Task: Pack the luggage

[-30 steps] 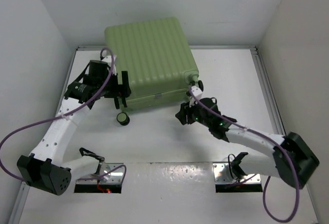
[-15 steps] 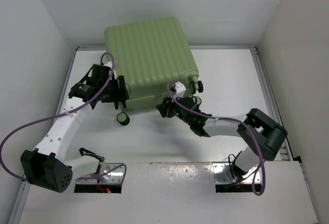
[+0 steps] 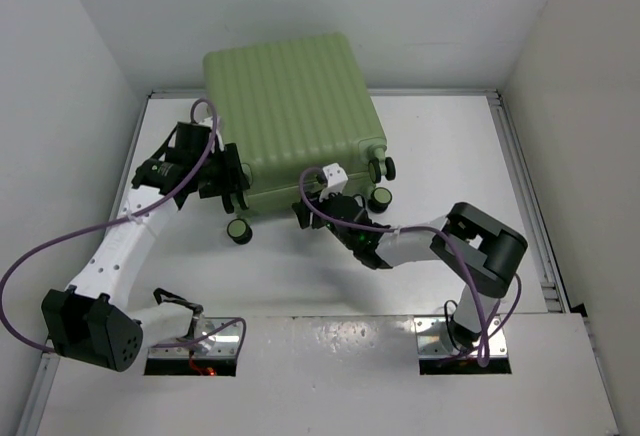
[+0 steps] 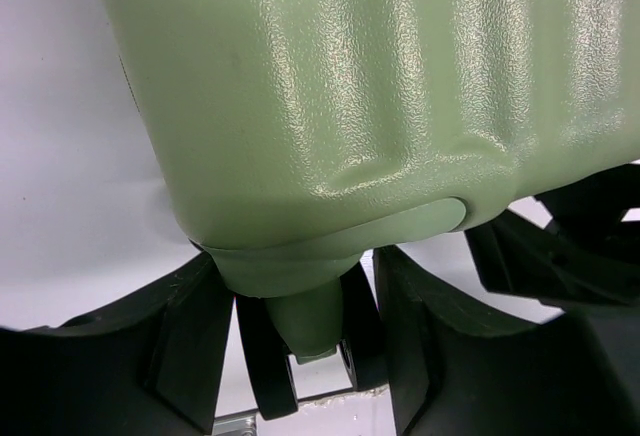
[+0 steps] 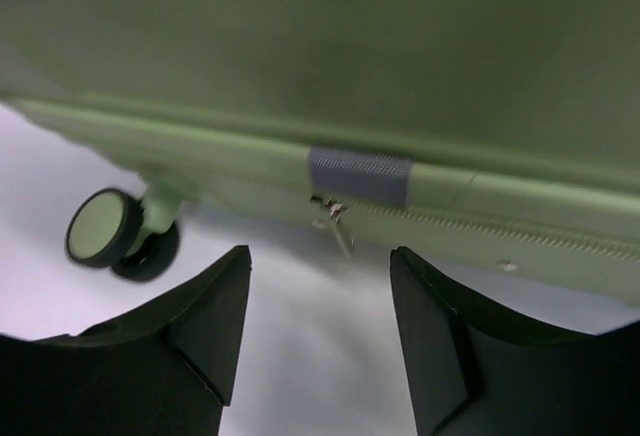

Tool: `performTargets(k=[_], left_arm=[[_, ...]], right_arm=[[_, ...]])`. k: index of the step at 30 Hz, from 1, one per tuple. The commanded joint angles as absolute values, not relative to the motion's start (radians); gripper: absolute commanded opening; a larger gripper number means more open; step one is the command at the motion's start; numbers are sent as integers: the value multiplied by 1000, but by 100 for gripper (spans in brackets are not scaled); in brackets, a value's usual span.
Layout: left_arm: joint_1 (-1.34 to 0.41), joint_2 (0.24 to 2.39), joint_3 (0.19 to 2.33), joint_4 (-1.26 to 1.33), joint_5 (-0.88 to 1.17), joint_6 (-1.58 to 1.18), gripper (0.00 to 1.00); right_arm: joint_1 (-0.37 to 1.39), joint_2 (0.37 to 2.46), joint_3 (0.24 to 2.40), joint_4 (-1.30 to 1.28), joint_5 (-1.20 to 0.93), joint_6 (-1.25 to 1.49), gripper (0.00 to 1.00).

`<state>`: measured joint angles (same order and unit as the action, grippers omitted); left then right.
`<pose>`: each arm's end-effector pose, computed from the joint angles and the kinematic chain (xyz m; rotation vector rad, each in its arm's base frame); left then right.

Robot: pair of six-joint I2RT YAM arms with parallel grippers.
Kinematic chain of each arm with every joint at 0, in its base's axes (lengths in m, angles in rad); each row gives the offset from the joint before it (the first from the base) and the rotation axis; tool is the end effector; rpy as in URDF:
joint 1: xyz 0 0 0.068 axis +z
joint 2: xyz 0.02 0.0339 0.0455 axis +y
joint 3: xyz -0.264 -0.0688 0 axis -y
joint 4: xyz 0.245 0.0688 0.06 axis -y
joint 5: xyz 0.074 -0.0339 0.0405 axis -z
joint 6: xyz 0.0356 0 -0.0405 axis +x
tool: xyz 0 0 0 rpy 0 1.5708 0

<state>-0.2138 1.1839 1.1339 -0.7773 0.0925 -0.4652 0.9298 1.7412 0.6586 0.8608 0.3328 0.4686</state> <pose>0.2360 -0.0546 0.3251 -0.2619 2.4231 -0.4227 0.2113 0.2637 0.1618 -0.1780 1.8273 0.7025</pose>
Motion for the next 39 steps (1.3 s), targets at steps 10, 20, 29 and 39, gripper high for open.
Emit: performTargets(k=[10,20,29,39], left_arm=[[-199,1235,1114,-810,124,-428,57],[-190,1244,1114,-810,124,-428,57],[-181,1244,1095,-810,124,-428,57],[-172,1244,1095,-810,124,-428,57]], right_arm=[[924,1778,681,1012,434,379,57],[896,1861,735,1052,397,371,36],[902,1859,695,1204,336,324,0],[902,1790,595,1229,310,267,0]])
